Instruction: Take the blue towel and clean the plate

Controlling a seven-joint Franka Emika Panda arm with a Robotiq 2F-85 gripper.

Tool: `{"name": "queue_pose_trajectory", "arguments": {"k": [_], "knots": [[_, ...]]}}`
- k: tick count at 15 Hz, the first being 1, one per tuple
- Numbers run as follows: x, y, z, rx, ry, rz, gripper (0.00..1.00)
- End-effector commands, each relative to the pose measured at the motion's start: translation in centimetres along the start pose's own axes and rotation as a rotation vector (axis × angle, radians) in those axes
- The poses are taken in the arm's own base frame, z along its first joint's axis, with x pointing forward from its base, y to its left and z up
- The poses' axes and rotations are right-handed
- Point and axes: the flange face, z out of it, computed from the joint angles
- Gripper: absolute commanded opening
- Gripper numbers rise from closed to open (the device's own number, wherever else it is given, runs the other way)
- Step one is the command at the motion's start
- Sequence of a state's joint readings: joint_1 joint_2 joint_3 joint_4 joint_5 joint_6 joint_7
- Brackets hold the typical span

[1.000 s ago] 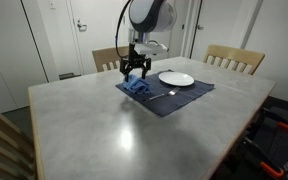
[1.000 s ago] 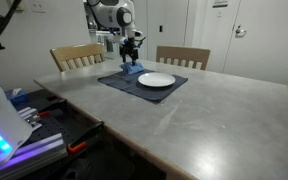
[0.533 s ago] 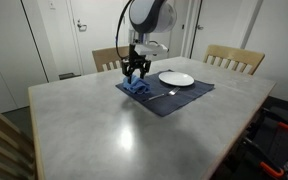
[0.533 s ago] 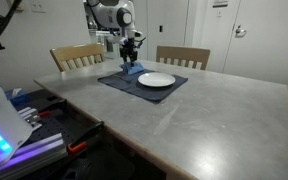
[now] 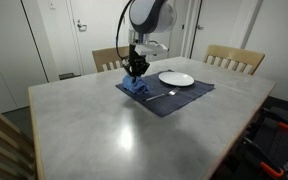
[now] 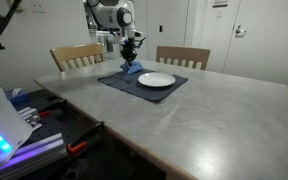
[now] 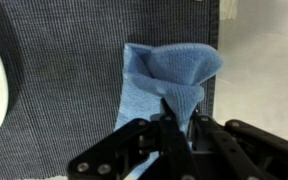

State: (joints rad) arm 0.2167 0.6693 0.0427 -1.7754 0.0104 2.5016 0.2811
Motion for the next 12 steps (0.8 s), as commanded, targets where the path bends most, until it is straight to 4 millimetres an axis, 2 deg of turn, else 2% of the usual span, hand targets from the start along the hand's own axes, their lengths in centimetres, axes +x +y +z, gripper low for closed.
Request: {"name": "queue_pose_trajectory", "arguments": {"k": [1,7,12], "knots": [[0.4,0.2,-0.9,-0.031,-0.001,-0.036,0.00],[1.7,1.1,-3.9,-0.069,0.054,-0.043,0.02],[2.8,3.7,-6.5,-0.133,0.108,-0.020,0.02]]}}
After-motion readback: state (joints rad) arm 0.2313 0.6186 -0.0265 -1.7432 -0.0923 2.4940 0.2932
